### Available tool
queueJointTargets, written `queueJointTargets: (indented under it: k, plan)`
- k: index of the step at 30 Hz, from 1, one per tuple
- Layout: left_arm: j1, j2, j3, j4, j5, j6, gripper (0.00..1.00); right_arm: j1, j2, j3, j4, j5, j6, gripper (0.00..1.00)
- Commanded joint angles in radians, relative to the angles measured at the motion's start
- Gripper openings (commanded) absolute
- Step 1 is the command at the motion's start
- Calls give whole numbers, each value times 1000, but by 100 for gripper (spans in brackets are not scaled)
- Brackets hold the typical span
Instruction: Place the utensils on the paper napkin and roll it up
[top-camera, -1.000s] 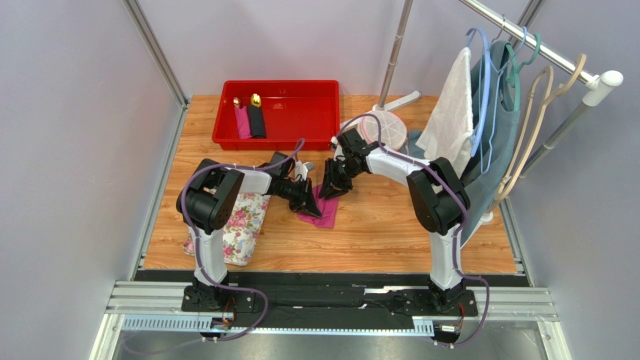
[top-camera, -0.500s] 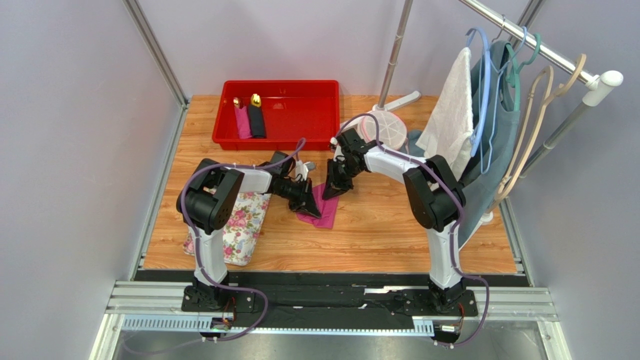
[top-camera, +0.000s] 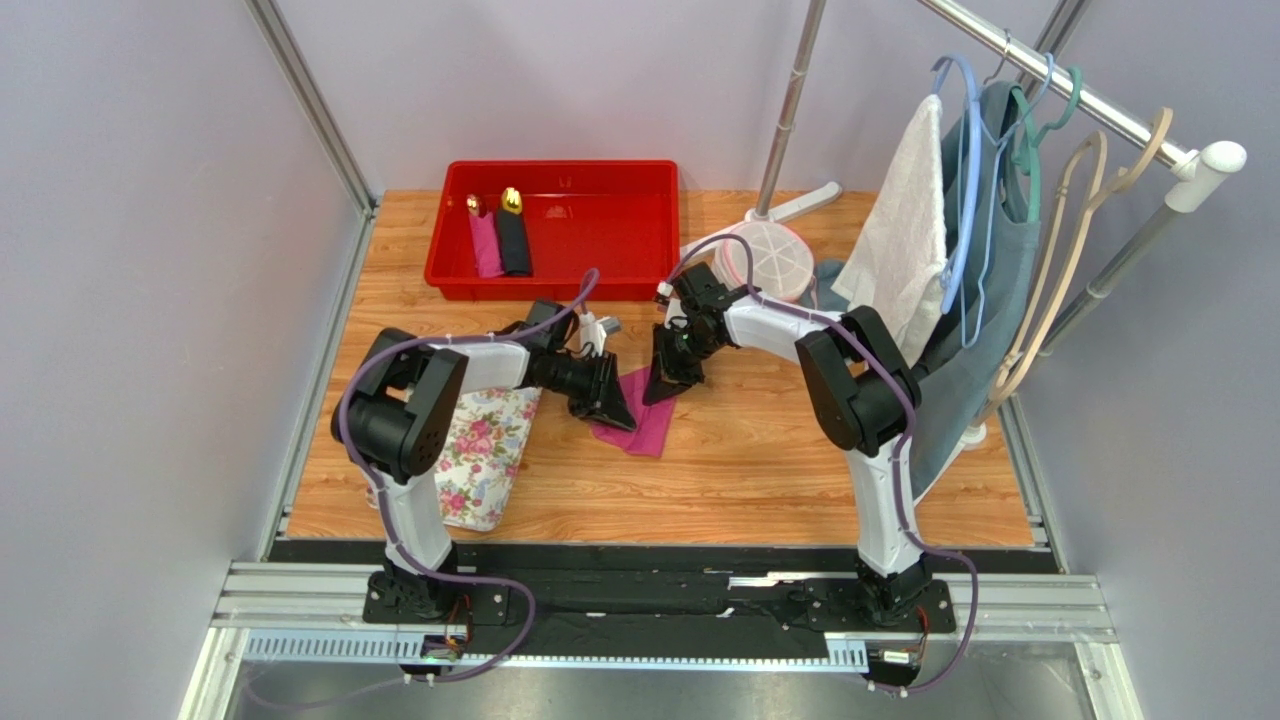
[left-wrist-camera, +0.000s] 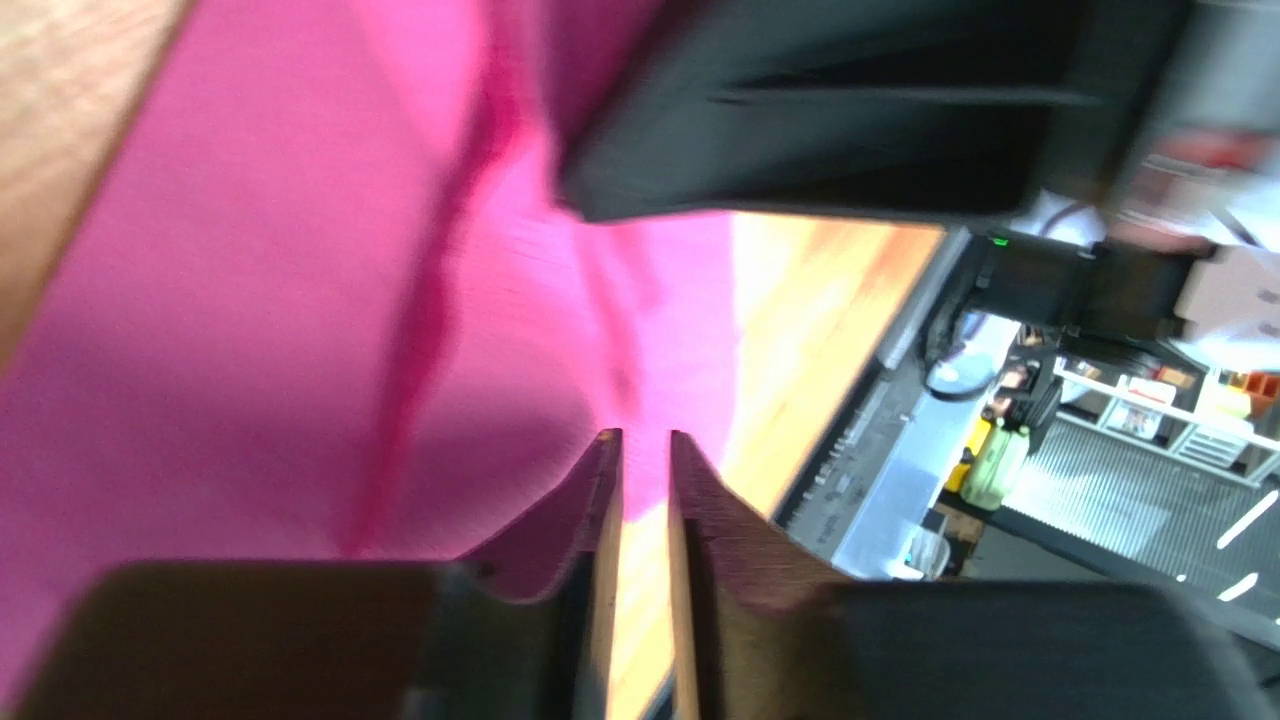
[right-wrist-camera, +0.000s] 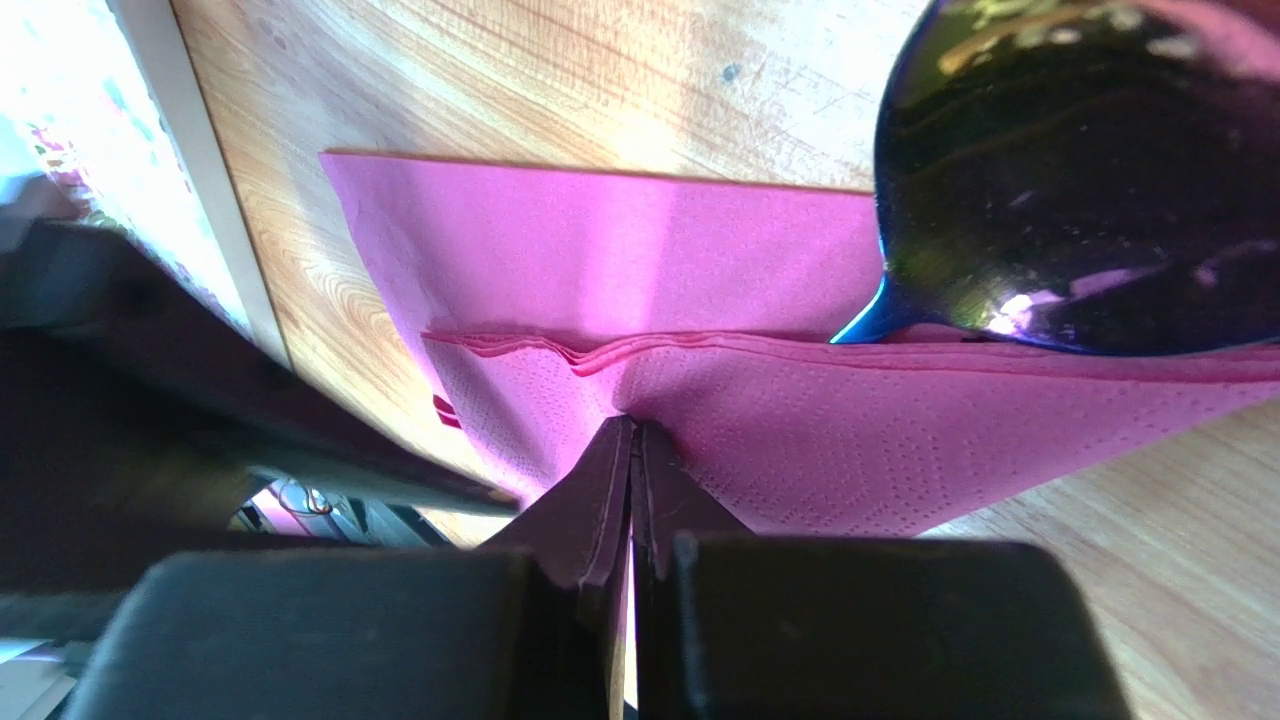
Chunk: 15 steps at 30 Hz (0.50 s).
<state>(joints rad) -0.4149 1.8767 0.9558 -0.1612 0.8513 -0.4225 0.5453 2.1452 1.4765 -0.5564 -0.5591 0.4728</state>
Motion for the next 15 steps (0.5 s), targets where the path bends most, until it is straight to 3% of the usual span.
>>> queueJointTargets:
  k: [1,7,15]
  plan:
    - [-5,-123,11,12,87,36,32,5,47,-41,32,51,-43,1]
    - [-24,-70,35,25,158,-8,33,7,42,-64,49,24,-37,1]
    - [-33,53,31,37,52,-42,7,7,32,-73,50,10,-53,1]
